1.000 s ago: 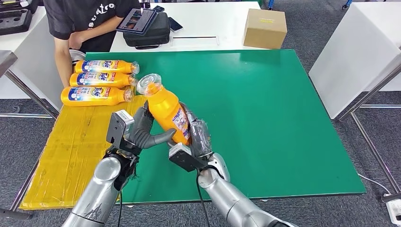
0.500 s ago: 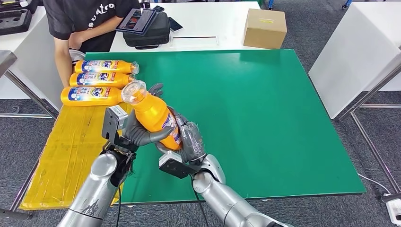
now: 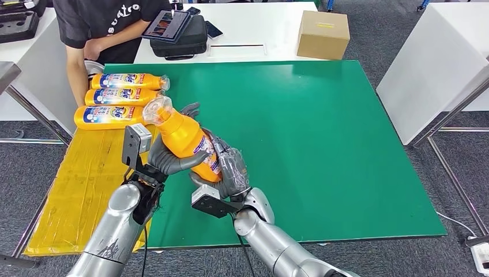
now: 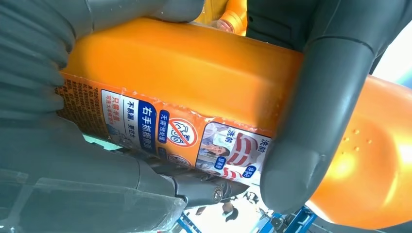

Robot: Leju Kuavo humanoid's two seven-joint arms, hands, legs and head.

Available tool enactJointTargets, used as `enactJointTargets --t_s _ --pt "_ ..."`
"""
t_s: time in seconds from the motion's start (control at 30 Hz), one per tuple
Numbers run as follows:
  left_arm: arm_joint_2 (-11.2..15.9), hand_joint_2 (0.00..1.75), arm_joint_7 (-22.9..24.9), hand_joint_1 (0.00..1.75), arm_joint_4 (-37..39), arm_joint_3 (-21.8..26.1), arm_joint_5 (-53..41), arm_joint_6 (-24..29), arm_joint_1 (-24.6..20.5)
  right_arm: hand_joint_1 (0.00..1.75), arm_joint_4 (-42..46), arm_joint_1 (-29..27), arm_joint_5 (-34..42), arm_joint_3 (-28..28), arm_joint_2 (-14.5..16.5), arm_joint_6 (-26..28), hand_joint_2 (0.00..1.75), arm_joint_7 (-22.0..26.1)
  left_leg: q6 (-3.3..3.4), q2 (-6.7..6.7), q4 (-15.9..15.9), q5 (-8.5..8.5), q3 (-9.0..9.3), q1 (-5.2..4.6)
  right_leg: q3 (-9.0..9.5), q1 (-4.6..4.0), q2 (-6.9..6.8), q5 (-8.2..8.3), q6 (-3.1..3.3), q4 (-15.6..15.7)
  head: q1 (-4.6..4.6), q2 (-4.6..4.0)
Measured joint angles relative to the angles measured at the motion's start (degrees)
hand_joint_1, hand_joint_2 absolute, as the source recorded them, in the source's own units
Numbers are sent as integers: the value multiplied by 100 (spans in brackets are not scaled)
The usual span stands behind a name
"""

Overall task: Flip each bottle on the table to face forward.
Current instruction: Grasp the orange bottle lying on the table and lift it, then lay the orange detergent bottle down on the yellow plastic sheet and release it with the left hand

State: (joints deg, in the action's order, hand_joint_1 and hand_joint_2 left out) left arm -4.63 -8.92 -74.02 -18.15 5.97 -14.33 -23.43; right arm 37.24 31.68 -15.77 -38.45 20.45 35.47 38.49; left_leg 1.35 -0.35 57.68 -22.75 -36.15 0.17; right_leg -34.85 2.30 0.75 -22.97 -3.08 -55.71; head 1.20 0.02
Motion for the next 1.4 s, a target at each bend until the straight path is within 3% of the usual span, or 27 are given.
enactJointTargets --t_s 0.57,0.7,0.83,0.87,0.97,1.0,1.4 --pt "0 175 15 175 79 72 190 -45 -9 175 0 20 19 -87 -26 -38 175 -4 0 0 0 0 0 0 0 0 0 0 0 0 1 0" --pt "0 175 15 175 83 85 232 -43 1 148 0 27 19 -87 -26 -45 175 -4 0 0 0 0 -1 0 0 0 0 0 0 0 0 -1" --pt "0 175 15 175 85 97 247 -43 10 148 0 31 19 -87 -26 -44 175 -4 0 0 0 0 -1 0 0 0 0 0 0 0 0 -1" --pt "0 175 15 175 86 98 248 -43 10 140 0 31 19 -87 -26 -44 175 -4 0 0 0 0 -1 0 0 0 0 0 0 0 0 -1" --pt "0 175 15 175 90 103 249 -42 8 29 -2 32 17 -90 -26 -46 175 -4 0 0 0 0 -1 0 0 0 0 0 0 0 -1 0" --pt "0 175 15 174 90 108 248 -42 5 0 -4 31 16 -94 -26 -49 175 -4 0 0 0 0 -1 0 0 0 0 0 0 0 -1 0" --pt "4 175 16 168 96 242 298 63 -32 0 -14 -4 -116 -160 -26 -16 175 15 0 0 0 0 -1 0 0 0 0 0 0 0 -1 0"
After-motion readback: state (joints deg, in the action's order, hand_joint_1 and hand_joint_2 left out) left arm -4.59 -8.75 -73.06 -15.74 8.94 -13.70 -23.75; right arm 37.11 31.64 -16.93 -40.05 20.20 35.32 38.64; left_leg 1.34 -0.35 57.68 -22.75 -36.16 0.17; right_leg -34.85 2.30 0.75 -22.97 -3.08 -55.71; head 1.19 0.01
